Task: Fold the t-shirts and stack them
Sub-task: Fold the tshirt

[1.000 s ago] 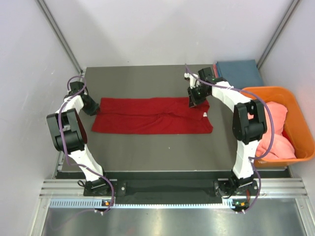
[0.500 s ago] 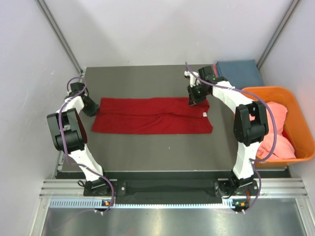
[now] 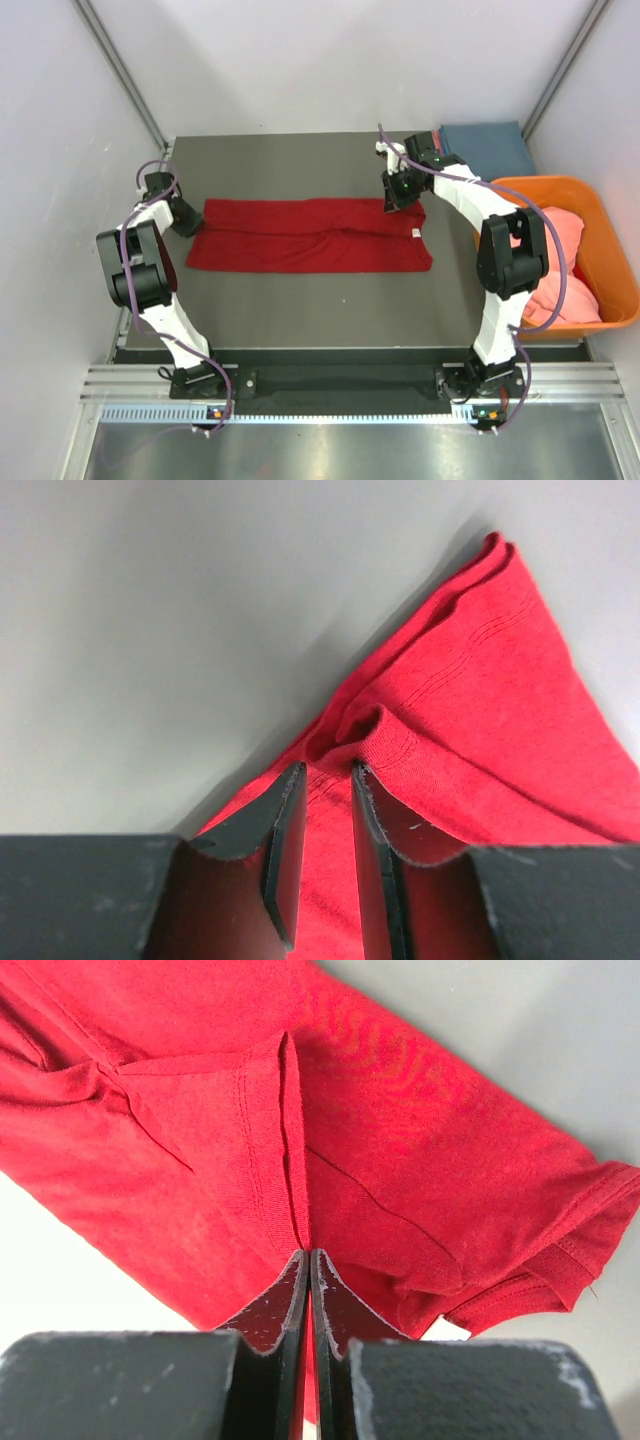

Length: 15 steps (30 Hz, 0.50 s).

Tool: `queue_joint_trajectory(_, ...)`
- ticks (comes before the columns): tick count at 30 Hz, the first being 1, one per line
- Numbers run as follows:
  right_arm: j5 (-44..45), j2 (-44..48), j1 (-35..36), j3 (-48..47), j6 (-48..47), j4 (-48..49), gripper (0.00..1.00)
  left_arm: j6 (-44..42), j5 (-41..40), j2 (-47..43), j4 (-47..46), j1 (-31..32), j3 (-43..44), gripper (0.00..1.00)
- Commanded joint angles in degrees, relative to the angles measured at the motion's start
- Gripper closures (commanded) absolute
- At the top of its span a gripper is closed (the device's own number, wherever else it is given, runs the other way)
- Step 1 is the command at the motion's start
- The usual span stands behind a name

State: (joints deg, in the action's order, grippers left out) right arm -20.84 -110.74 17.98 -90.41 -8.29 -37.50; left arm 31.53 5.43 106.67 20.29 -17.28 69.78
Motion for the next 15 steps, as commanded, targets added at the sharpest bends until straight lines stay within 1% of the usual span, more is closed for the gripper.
queue_joint_trajectory(1, 0.4, 4.0, 0.7, -1.5, 0.3, 0.8, 1.00, 0.6, 0.6, -1.5, -4.0, -0.4, 0.3, 0.70)
queue_joint_trajectory(10, 0.6, 4.6, 0.7, -2.0, 0.0, 0.5, 1.00, -0.1, 0.2, -0.7, -5.5, -0.4, 0.9, 0.71)
queue_joint_trajectory(13, 0.9, 4.8, 0.7, -2.0, 0.0, 0.4, 1.00, -0.1, 0.2, -0.1, -5.4, -0.4, 1.7, 0.73)
queue_joint_trajectory(15, 1.0, 5.1, 0.7, -2.0, 0.0, 0.3, 1.00, -0.1, 0.1, 0.4, -5.3, -0.4, 1.9, 0.76)
